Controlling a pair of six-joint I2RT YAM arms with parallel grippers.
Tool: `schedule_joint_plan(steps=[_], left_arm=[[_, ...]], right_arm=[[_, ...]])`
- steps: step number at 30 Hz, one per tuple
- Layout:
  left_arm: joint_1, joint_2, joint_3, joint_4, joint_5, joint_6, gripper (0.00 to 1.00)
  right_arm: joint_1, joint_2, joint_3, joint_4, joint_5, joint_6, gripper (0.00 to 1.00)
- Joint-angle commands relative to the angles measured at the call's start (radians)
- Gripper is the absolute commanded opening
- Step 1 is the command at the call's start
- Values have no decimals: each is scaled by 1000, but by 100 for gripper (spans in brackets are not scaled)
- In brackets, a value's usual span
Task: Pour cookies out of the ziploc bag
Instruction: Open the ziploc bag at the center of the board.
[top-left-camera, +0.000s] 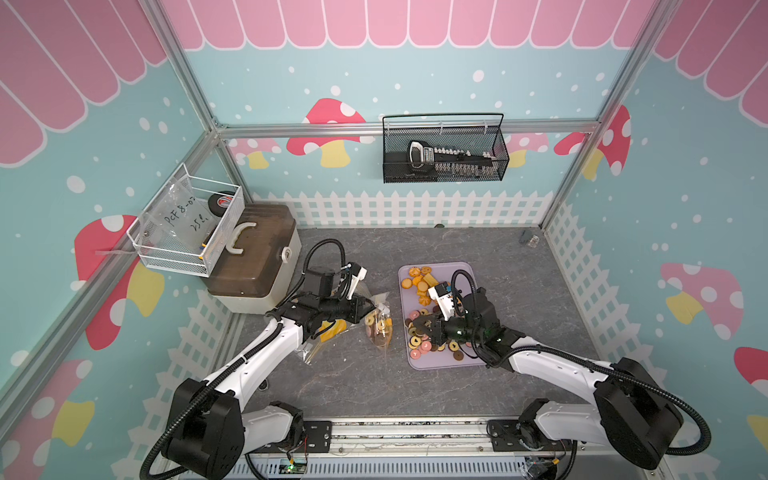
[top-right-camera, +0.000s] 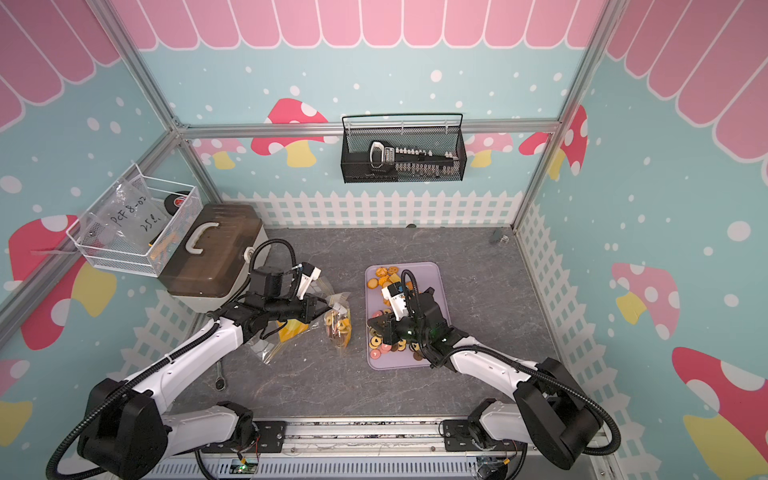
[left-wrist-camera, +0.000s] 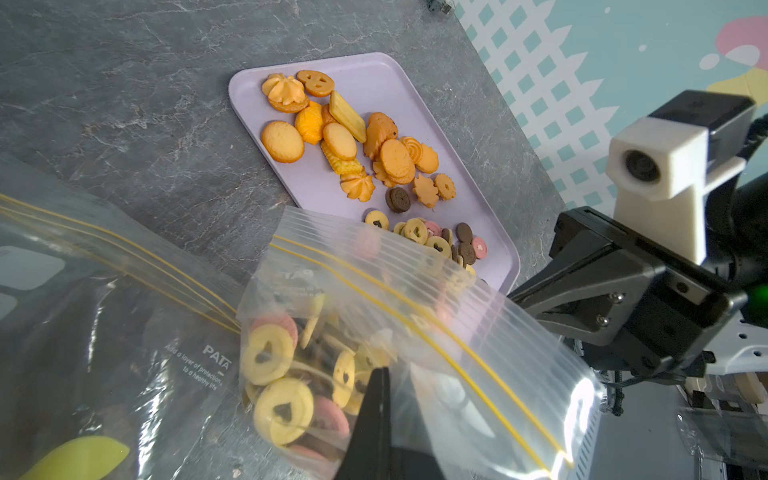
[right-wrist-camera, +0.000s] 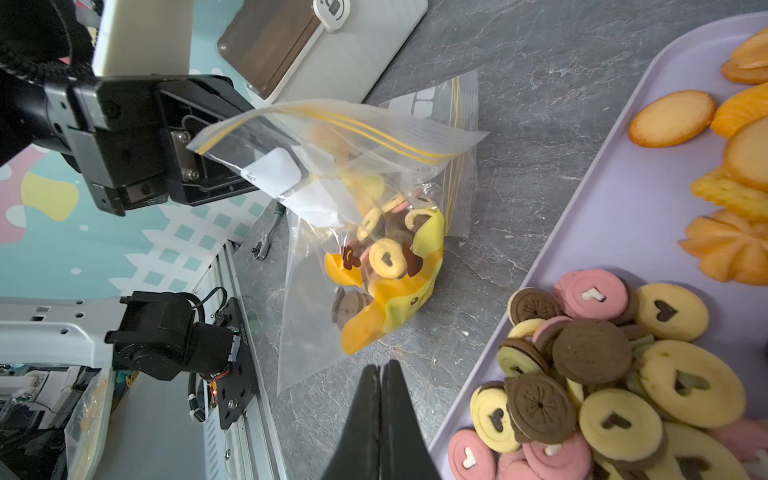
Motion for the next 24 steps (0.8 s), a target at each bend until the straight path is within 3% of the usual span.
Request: schedule_joint_plan(steps=[1, 4, 7, 16, 20, 24], left_arm=[[-10, -25, -1, -14, 27, 50, 0], [-10, -24, 4, -43, 5, 70, 0], [-11, -10, 10, -74, -10, 82, 0], [-11, 16, 23, -112, -53, 88, 0], [-7, 27, 32, -111, -55, 84, 0], [-2, 34, 39, -110, -49, 80, 0]], right_arm=[[-2, 53, 57, 9, -5, -24, 34], [-3, 124, 109, 29, -27, -38, 53], [-3, 206, 174, 45, -51, -51, 61], [2, 414, 266, 166, -112, 2, 60], [8, 459, 275, 202, -133, 18, 59], [23, 468, 272, 207, -144, 25, 65]])
